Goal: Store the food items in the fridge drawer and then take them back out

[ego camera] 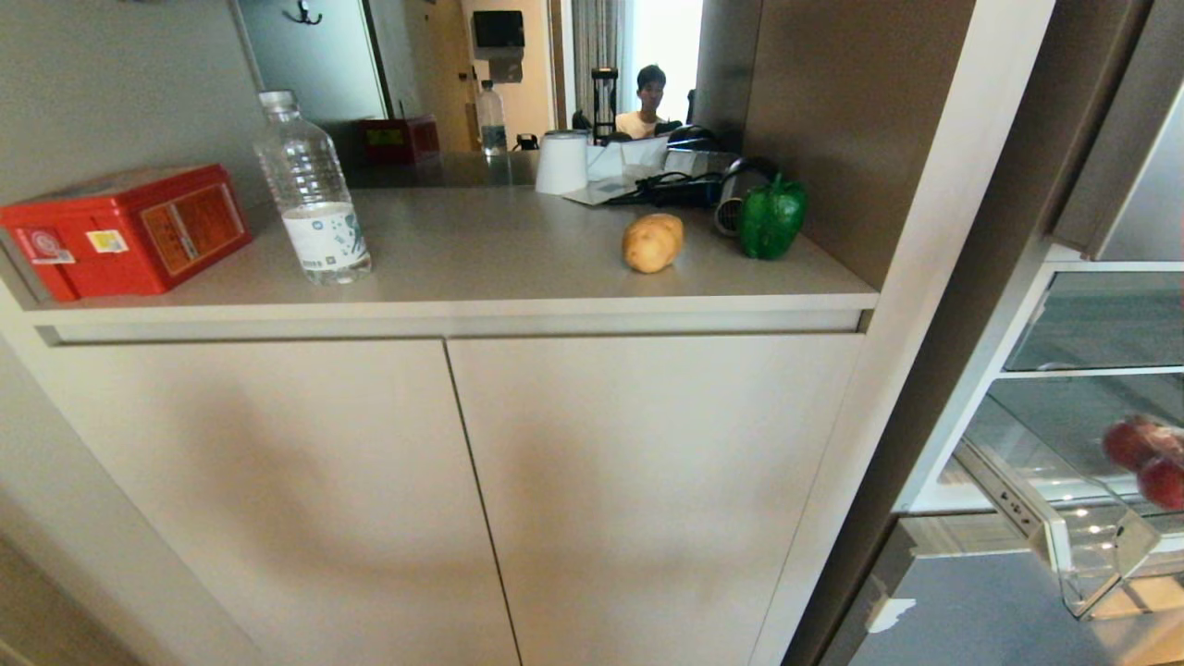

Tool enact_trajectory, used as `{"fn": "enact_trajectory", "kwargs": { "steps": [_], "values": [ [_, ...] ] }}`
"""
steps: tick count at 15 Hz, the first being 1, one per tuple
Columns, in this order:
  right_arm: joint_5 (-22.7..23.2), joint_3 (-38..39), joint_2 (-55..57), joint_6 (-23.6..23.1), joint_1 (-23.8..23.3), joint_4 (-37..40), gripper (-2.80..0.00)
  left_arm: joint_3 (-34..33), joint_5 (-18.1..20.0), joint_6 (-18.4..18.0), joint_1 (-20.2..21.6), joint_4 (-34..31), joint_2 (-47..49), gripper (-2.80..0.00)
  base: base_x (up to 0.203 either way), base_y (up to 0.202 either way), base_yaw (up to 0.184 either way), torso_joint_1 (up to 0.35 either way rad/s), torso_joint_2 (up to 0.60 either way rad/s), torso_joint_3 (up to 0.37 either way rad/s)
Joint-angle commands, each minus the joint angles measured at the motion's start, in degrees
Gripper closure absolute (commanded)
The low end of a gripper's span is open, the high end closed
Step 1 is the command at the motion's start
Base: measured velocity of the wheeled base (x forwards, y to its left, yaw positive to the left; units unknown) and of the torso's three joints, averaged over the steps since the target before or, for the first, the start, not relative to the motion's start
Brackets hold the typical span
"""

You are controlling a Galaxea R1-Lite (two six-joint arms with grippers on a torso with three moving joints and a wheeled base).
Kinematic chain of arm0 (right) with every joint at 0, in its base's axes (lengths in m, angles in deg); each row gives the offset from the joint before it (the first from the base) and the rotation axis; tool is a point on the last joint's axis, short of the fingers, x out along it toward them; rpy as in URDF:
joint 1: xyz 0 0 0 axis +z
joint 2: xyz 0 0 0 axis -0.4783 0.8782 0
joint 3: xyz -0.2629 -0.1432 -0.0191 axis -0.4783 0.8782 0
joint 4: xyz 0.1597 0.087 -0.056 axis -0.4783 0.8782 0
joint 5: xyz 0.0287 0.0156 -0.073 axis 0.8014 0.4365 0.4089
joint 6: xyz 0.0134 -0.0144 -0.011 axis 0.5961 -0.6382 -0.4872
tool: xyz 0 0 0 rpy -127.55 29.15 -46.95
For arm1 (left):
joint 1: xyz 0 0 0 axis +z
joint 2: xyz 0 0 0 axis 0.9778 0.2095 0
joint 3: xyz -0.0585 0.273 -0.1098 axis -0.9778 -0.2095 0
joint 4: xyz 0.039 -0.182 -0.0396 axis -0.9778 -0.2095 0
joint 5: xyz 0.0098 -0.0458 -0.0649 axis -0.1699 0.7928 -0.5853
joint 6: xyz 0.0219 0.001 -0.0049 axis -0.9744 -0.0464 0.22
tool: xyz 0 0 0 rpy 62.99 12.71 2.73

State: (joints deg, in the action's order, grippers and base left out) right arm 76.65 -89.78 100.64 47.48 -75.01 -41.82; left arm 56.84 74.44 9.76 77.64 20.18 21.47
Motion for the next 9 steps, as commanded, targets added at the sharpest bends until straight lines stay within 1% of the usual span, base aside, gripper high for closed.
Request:
{"fn": "enact_trajectory", "kwargs": {
  "steps": [1, 4, 6, 7, 9],
  "values": [
    [0.2, 0.2, -1.8, 0.0, 0.0, -0.3, 0.0, -0.6, 0.0, 0.0, 0.0, 0.0, 0.0, 0.0, 0.0, 0.0, 0.0, 0.0, 0.0, 0.0],
    [1.4, 2.0, -6.0, 0.3, -0.3, -0.2, 0.0, -0.6, 0.0, 0.0, 0.0, 0.0, 0.0, 0.0, 0.0, 0.0, 0.0, 0.0, 0.0, 0.0],
    [4.1, 3.8, -9.9, 1.3, -0.3, -0.3, 0.0, -0.6, 0.0, 0.0, 0.0, 0.0, 0.0, 0.0, 0.0, 0.0, 0.0, 0.0, 0.0, 0.0],
    [7.3, 4.6, -12.0, 2.4, -0.3, -0.4, 0.0, -0.6, 0.0, 0.0, 0.0, 0.0, 0.0, 0.0, 0.0, 0.0, 0.0, 0.0, 0.0, 0.0],
    [15.6, 6.2, -16.7, 3.1, -0.3, -0.3, 0.0, -0.6, 0.0, 0.0, 0.0, 0.0, 0.0, 0.0, 0.0, 0.0, 0.0, 0.0, 0.0, 0.0]
  ]
}}
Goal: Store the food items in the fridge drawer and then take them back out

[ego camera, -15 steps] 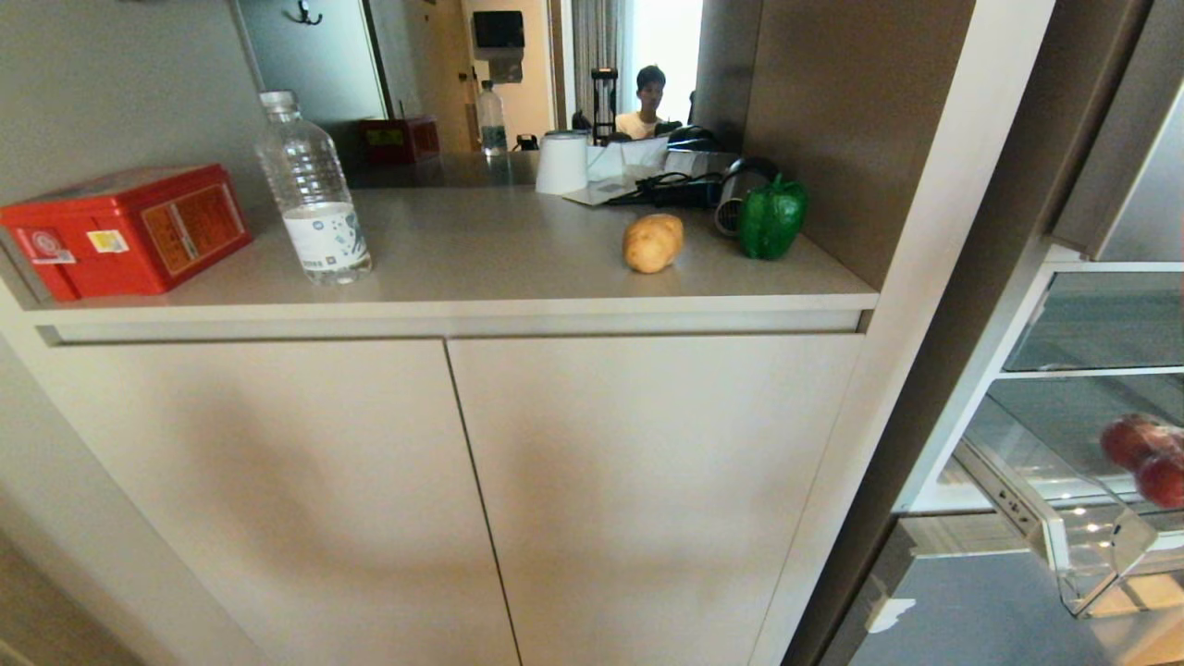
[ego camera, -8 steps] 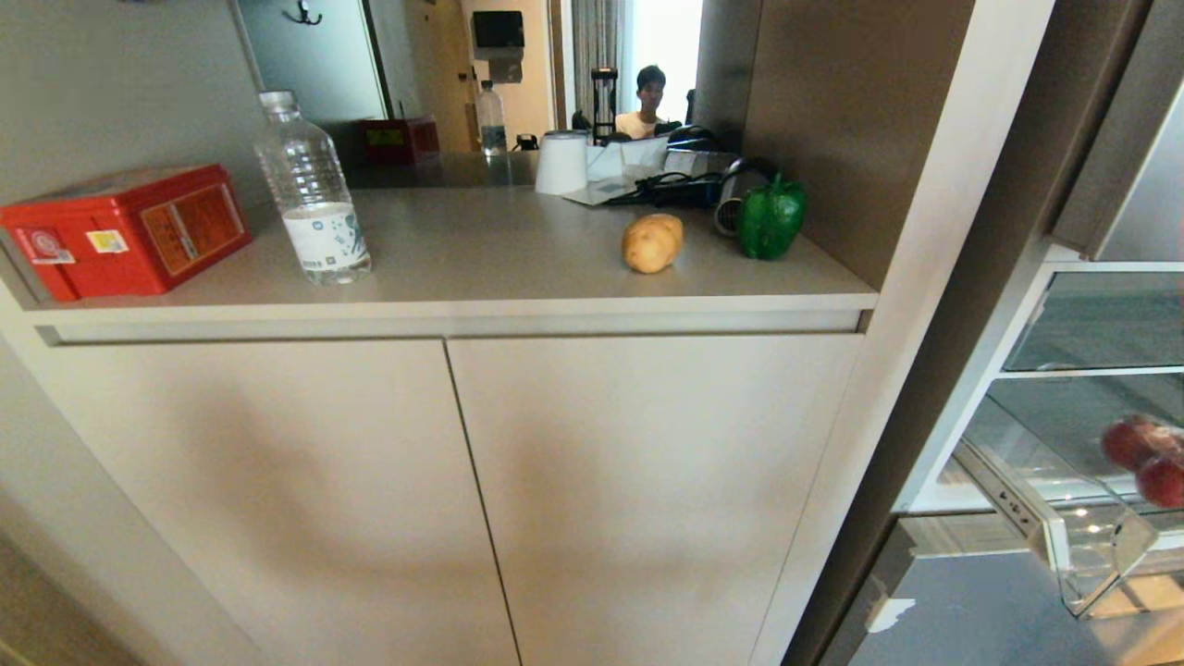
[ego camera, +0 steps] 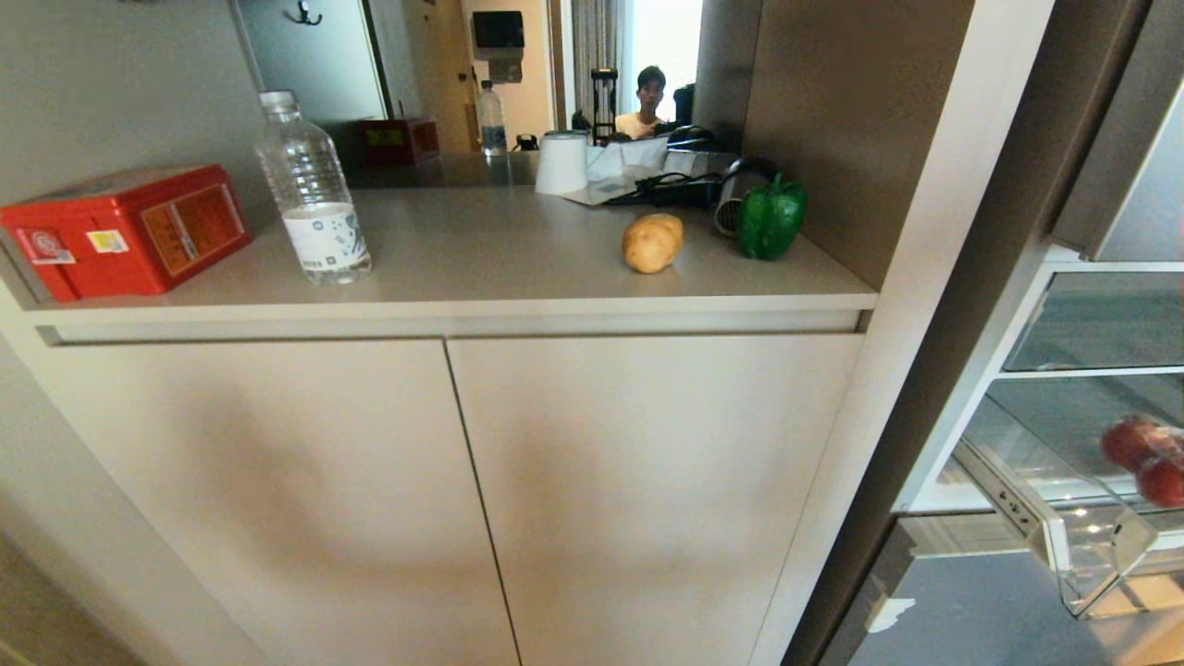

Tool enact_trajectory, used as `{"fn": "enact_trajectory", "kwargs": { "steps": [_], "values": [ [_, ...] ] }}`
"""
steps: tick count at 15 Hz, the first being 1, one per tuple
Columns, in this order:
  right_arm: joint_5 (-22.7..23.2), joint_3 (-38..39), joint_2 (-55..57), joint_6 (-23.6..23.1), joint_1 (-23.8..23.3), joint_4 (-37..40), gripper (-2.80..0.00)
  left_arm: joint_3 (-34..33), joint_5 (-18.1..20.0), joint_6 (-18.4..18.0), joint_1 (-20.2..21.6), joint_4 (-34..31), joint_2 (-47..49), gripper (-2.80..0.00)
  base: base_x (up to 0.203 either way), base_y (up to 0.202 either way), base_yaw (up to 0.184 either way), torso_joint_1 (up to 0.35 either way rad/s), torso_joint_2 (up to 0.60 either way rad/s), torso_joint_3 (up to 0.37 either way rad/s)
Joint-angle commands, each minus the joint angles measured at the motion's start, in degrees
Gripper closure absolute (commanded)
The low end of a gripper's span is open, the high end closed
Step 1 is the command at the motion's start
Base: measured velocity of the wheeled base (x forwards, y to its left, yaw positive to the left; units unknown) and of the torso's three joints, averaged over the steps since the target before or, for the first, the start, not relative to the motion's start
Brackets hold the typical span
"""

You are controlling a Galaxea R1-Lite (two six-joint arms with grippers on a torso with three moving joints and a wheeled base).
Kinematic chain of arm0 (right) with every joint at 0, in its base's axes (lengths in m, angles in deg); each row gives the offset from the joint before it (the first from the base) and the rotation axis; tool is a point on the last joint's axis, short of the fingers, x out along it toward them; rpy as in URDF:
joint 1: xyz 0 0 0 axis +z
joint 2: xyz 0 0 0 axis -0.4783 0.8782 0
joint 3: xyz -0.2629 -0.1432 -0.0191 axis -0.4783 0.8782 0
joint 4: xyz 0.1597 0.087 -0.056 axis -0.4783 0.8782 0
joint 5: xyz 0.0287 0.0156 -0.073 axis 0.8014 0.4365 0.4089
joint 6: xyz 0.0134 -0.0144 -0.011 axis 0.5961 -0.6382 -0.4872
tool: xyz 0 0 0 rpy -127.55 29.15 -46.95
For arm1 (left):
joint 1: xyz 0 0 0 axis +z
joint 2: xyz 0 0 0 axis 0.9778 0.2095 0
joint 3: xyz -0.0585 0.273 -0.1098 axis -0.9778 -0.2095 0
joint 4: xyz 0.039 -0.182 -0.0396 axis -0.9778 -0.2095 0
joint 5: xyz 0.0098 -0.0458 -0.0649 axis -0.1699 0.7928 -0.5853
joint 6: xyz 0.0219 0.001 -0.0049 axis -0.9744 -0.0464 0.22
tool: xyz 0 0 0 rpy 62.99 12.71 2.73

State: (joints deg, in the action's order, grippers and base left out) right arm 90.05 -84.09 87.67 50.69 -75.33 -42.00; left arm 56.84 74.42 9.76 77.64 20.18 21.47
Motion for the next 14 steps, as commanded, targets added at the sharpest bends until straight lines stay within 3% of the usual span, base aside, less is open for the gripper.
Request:
{"fn": "enact_trajectory", "kwargs": {
  "steps": [1, 4, 6, 7, 8, 10, 14],
  "values": [
    [6.9, 2.1, -6.3, -0.1, 0.1, -0.1, 0.0, -0.6, 0.0, 0.0, 0.0, 0.0, 0.0, 0.0, 0.0, 0.0, 0.0, 0.0, 0.0, 0.0],
    [20.0, 7.4, -14.2, -0.1, 1.3, 0.6, 0.0, -0.6, 0.0, 0.0, 0.0, 0.0, 0.0, 0.0, 0.0, 0.0, 0.0, 0.0, 0.0, 0.0],
    [23.1, 8.5, -18.4, 1.7, 4.8, 3.1, 0.0, -0.6, 0.0, 0.0, 0.0, 0.0, 0.0, 0.0, 0.0, 0.0, 0.0, 0.0, 0.0, 0.0],
    [23.2, 8.1, -19.1, 4.9, 8.0, 4.3, 0.0, -0.6, 0.0, 0.0, 0.0, 0.0, 0.0, 0.0, 0.0, 0.0, 0.0, 0.0, 0.0, 0.0],
    [22.3, 7.8, -19.6, 8.2, 11.4, 4.8, 0.0, -0.6, 0.0, 0.0, 0.0, 0.0, 0.0, 0.0, 0.0, 0.0, 0.0, 0.0, 0.0, 0.0],
    [16.2, 7.9, -21.1, 13.3, 21.7, 4.7, 0.0, -0.6, 0.0, 0.0, 0.0, 0.0, 0.0, 0.0, 0.0, 0.0, 0.0, 0.0, 0.0, 0.0],
    [-4.0, 8.2, -19.5, 17.0, 48.2, -0.8, 0.0, -0.6, 0.0, 0.0, 0.0, 0.0, 0.0, 0.0, 0.0, 0.0, 0.0, 0.0, 0.0, 0.0]
  ]
}}
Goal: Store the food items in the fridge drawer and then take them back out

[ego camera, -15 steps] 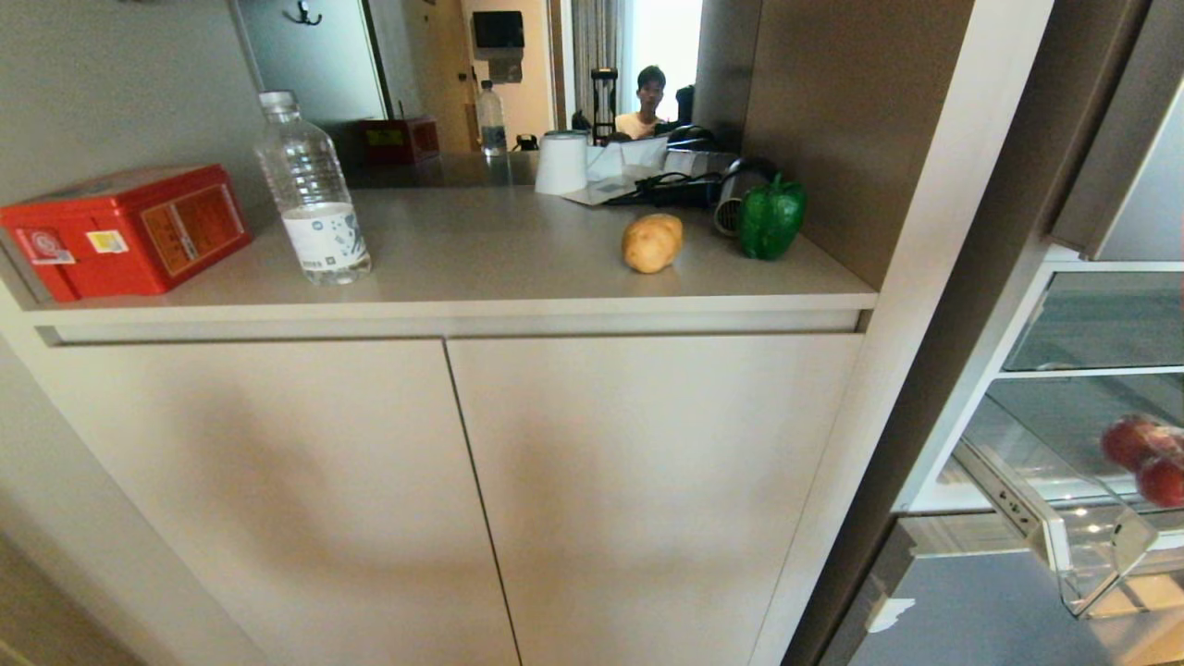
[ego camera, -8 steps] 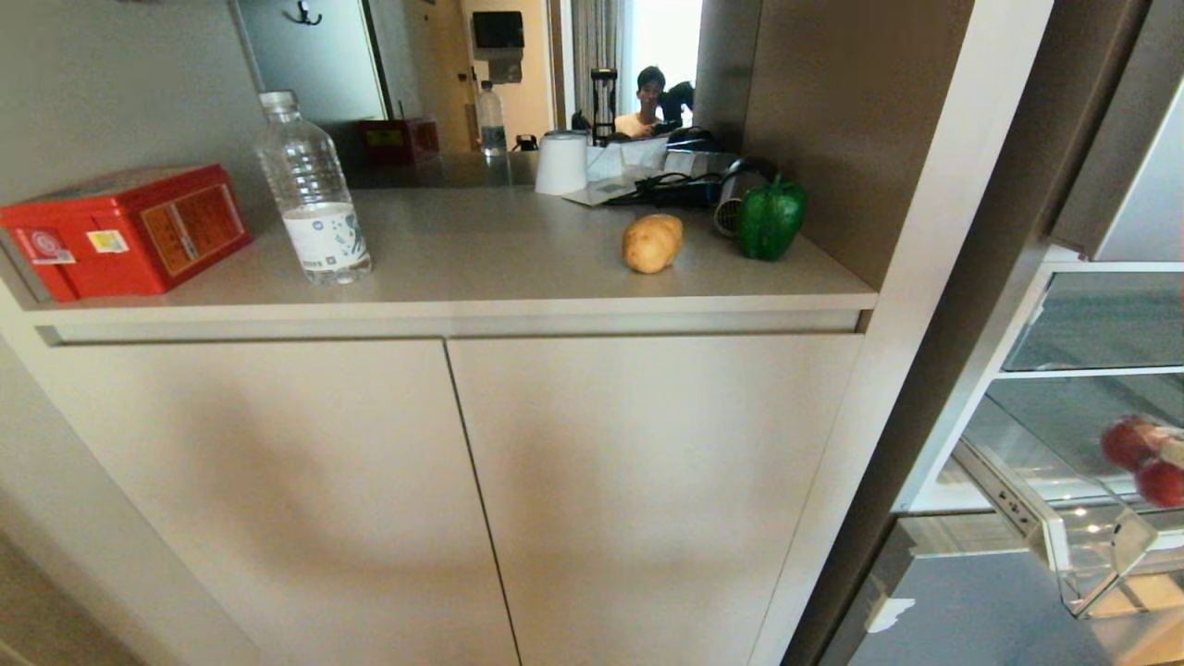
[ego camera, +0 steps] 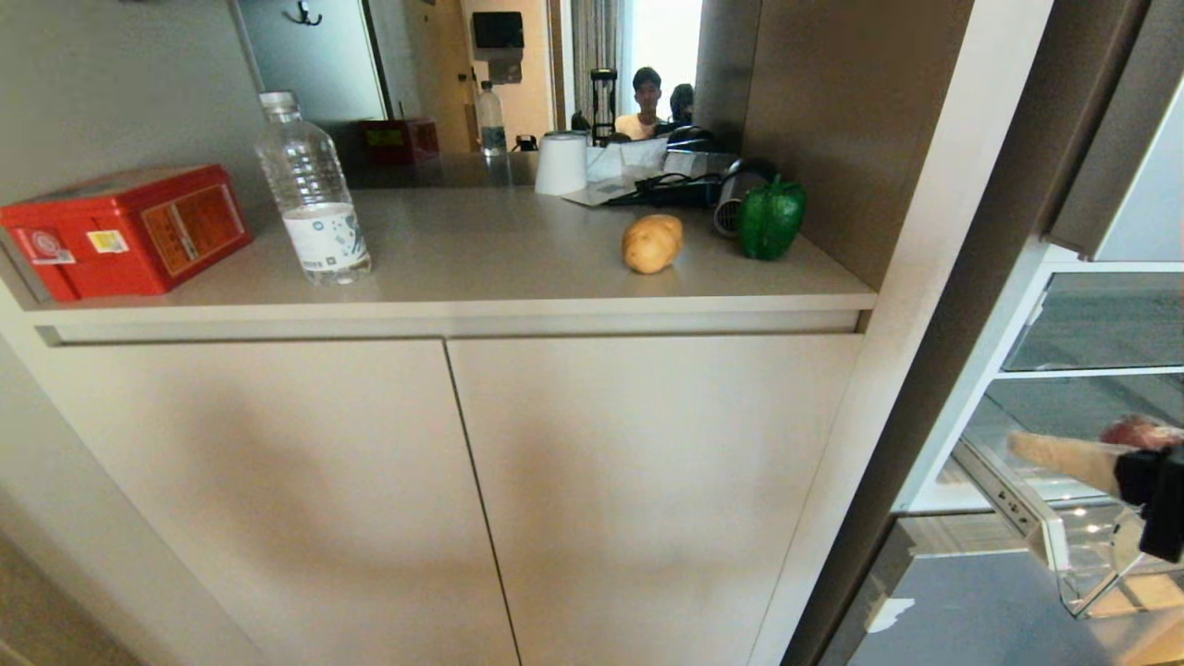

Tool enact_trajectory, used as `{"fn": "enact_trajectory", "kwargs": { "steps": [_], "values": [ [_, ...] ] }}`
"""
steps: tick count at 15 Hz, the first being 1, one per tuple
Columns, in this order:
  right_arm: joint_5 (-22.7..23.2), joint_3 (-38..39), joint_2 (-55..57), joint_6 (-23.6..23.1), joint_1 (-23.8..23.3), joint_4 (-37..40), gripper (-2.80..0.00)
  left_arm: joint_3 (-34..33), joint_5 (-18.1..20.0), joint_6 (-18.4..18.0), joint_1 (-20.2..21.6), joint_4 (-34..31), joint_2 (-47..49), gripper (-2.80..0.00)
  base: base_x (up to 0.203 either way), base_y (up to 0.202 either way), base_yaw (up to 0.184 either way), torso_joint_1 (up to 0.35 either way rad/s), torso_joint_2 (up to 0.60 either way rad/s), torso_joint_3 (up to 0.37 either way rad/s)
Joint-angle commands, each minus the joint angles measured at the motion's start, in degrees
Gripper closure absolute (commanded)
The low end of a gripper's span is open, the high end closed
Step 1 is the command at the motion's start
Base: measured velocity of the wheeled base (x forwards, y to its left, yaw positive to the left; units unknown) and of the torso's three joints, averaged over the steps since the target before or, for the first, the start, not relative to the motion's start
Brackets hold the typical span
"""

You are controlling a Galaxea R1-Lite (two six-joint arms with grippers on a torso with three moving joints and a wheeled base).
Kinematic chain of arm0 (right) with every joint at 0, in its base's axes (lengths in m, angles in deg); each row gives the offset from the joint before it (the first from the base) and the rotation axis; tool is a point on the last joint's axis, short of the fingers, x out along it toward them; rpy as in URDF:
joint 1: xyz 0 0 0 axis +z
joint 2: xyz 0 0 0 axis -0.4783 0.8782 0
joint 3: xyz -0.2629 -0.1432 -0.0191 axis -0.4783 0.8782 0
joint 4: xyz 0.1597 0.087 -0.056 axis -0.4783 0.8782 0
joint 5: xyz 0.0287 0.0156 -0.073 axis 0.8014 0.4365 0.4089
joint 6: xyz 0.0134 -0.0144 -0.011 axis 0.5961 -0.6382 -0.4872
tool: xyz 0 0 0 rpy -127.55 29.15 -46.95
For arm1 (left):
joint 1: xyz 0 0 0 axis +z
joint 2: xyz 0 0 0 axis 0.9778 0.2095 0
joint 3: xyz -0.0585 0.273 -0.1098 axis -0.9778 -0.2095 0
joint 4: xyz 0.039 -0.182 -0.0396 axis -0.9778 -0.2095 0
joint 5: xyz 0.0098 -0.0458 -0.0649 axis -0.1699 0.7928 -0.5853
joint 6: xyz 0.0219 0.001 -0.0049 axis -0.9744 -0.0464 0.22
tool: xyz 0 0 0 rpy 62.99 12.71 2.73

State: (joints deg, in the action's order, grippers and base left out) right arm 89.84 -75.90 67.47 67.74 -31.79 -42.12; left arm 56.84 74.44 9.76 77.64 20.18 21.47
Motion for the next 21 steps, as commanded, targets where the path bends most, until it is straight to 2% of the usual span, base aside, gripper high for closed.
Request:
{"fn": "enact_trajectory", "kwargs": {
  "steps": [1, 3, 4, 5, 9, 14, 21],
  "values": [
    [-8.7, -0.2, 3.5, 0.5, 10.4, -5.2, 0.0, -0.6, 0.0, 0.0, 0.0, 0.0, 0.0, 0.0, 0.0, 0.0, 0.0, 0.0, 0.0, 0.0],
    [-17.6, -3.2, 11.3, 0.9, 17.8, -13.4, 0.0, -0.6, 0.0, 0.0, 0.0, 0.0, 0.0, 0.0, 0.0, 0.0, 0.0, 0.0, 0.0, 0.0],
    [-21.3, -6.6, 14.2, 0.9, 20.3, -15.0, 0.0, -0.6, 0.0, 0.0, 0.0, 0.0, 0.0, 0.0, 0.0, 0.0, 0.0, 0.0, 0.0, 0.0],
    [-24.0, -10.2, 16.6, 1.0, 22.6, -15.7, -2.8, -0.6, 0.0, 0.0, 0.0, 0.0, 0.0, 0.0, 0.0, 0.0, 0.0, 0.0, 0.0, 0.0],
    [-27.4, -22.1, 22.5, 1.4, 26.2, -12.4, -2.8, -0.6, 0.0, 0.0, 0.0, 0.0, 0.0, 0.0, 0.0, 0.0, 0.0, 0.0, 0.0, 0.0],
    [-30.9, -38.9, 30.9, 1.5, 28.6, -2.2, -2.8, -0.6, 0.0, 0.0, 0.0, 0.0, 0.0, 0.0, 0.0, 0.0, 0.0, 0.0, 0.0, 0.0],
    [-31.4, -56.8, 44.7, 0.9, 30.5, -1.0, -2.8, -0.6, 0.0, 0.0, 0.0, 0.0, 0.0, 0.0, 0.0, 0.0, 0.0, 0.0, 0.0, 0.0]
  ]
}}
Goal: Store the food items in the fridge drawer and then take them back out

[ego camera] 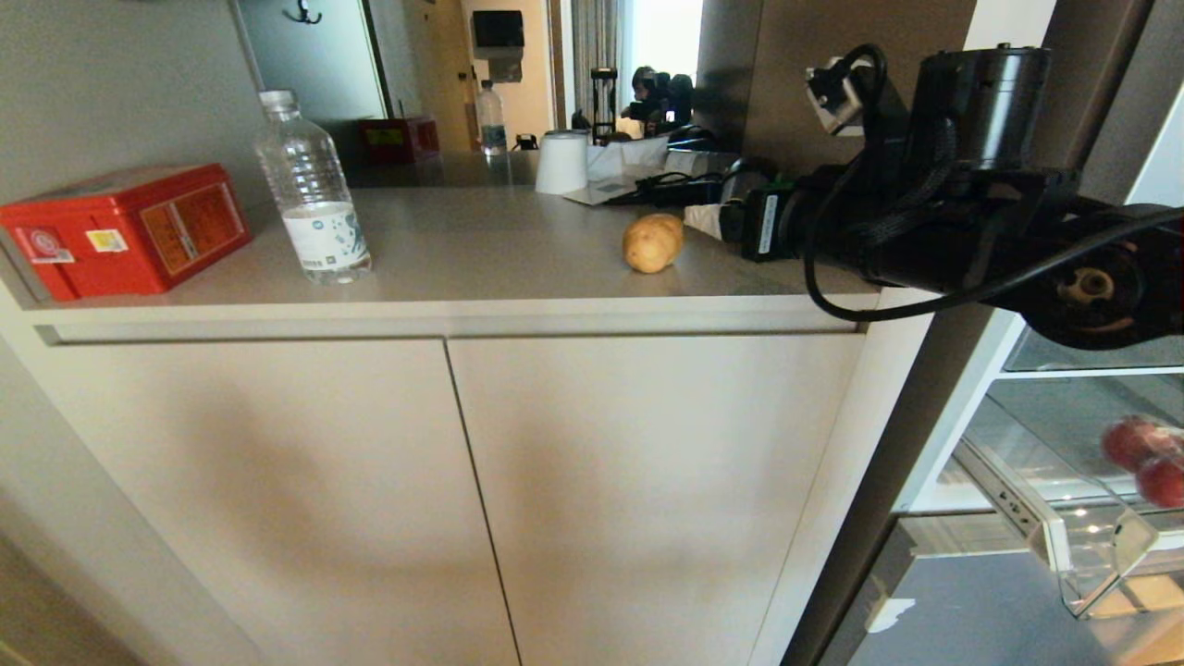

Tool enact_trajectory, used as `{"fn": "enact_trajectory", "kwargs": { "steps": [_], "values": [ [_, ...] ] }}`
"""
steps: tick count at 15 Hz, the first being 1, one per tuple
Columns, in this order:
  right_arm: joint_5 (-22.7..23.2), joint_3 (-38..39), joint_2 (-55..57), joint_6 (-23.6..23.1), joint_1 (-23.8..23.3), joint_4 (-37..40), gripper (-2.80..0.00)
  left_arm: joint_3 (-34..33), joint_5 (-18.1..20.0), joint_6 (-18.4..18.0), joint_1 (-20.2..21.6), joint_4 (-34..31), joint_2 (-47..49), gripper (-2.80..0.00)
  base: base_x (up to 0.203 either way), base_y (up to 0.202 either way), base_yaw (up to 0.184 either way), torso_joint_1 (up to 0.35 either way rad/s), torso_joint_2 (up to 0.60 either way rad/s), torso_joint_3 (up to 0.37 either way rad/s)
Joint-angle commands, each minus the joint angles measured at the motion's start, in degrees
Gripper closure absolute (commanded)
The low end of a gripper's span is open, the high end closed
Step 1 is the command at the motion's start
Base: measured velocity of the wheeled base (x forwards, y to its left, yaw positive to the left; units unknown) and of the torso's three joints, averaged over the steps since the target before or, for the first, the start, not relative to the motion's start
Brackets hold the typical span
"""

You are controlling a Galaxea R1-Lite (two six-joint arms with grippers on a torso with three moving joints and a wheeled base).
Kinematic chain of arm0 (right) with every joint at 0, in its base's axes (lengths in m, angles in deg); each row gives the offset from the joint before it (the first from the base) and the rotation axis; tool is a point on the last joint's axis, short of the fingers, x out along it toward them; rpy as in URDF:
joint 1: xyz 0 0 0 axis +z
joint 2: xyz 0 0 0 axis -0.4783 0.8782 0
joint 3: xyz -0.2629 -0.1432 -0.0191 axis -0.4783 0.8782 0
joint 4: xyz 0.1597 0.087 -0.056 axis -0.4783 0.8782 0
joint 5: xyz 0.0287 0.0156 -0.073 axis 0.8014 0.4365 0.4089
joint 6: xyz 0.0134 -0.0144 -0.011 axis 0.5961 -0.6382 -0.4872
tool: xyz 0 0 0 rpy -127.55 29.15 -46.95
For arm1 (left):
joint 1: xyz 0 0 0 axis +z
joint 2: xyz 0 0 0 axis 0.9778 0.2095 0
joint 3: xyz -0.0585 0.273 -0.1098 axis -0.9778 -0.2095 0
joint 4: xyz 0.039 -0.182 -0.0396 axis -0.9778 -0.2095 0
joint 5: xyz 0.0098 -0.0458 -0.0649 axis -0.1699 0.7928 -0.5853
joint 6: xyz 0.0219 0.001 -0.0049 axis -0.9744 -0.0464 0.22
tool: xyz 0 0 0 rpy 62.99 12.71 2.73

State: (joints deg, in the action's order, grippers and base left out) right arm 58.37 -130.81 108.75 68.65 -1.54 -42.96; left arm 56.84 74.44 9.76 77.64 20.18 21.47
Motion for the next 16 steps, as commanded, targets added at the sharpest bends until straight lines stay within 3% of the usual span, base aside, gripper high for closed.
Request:
{"fn": "enact_trajectory", "kwargs": {
  "steps": [1, 5, 10, 16],
  "values": [
    [-0.4, -4.3, 4.9, 0.0, 0.8, -0.2, -2.8, -0.6, 0.0, 0.0, 0.0, 0.0, 0.0, 0.0, 0.0, 0.0, 0.0, 0.0, 0.0, 0.0],
    [-3.6, -13.3, 12.1, -4.2, 1.5, -0.2, -2.8, -0.6, 0.0, 0.0, 0.0, 0.0, 0.0, 0.0, 0.0, 0.0, 0.0, 0.0, 0.0, 0.0],
    [-5.5, -24.4, 19.0, -5.1, 1.5, 0.0, -2.8, -0.6, 0.0, 0.0, 0.0, 0.0, 0.0, 0.0, 0.0, 0.0, 0.0, 0.0, 0.0, 0.0],
    [-6.6, -25.9, 21.6, -7.8, 1.4, -0.1, -2.8, -0.6, 0.0, 0.0, 0.0, 0.0, 0.0, 0.0, 0.0, 0.0, 0.0, 0.0, 0.0, 0.0]
  ]
}}
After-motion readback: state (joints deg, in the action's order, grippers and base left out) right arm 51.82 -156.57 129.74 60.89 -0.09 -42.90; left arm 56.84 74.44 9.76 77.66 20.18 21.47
